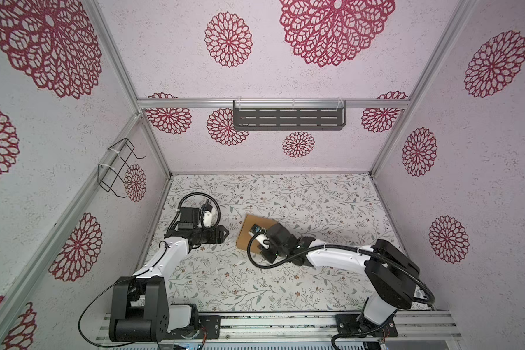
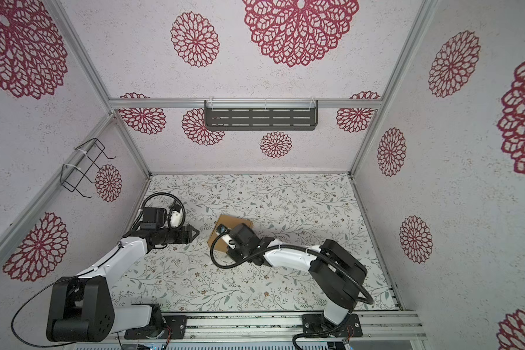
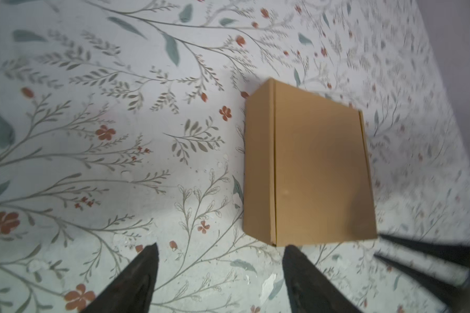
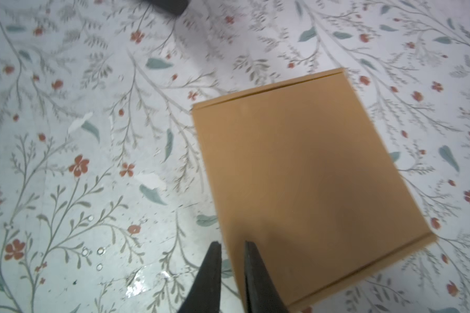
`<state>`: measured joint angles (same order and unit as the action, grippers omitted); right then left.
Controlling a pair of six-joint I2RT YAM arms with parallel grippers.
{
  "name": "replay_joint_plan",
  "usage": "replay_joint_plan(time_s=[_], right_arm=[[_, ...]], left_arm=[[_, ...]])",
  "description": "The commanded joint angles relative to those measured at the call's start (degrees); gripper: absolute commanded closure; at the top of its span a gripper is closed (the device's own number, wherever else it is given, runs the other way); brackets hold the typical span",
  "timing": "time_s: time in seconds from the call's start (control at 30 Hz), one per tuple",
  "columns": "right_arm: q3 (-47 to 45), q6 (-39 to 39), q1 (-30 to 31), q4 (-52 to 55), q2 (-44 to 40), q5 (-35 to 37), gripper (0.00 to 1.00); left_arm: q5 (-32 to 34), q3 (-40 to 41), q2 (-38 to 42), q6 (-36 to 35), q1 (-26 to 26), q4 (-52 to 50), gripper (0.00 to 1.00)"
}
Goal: Assemble paper box
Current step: Turn over the paper box at the center of the table, then rotate the paper box at the center of the table.
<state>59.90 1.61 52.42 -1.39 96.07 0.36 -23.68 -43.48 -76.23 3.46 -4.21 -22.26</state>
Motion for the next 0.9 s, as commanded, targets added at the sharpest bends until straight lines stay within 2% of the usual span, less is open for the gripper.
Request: replay_joint_plan(time_s=[0.0, 0.13, 0.2, 0.3, 0.4, 0.53, 0.7, 0.87], right_arm=[[7.48, -5.05, -7.45, 4.67, 3.11, -5.67, 0.8], [18.6, -5.04, -13.47, 10.87, 12.58, -7.06, 0.81], [24.52, -5.21, -16.16, 13.03, 17.99, -10.51, 0.81], [35.03, -4.61, -19.02, 20.33, 26.46, -14.81, 0.84], [39.58, -3.35, -20.38, 24.47, 30.79, -18.11, 0.86], [36.05, -3.22, -20.95, 24.57, 29.66, -21.37, 0.87], [25.35, -3.64, -21.98, 20.78, 22.36, -20.66, 0.87], [15.84, -4.79, -22.54, 17.22, 15.79, -20.09, 0.87]], left_arm=[[3.45, -2.19, -0.02, -16.34, -5.06, -5.15, 0.16], [10.93, -3.45, 0.41, -27.81, -8.76, -9.21, 0.14], [12.19, -2.31, -0.08, -31.54, -10.61, -9.38, 0.11], [13.82, -2.41, -2.78, -32.6, -11.78, -7.78, 0.09], [15.54, -4.72, -7.17, -33.66, -12.05, -6.05, 0.09], [17.26, -6.75, -12.0, -35.86, -12.05, -2.05, 0.09], [18.46, -11.03, -18.06, -37.28, -12.04, 1.42, 0.09], [18.23, -18.01, -24.45, -35.66, -12.37, 1.66, 0.09]])
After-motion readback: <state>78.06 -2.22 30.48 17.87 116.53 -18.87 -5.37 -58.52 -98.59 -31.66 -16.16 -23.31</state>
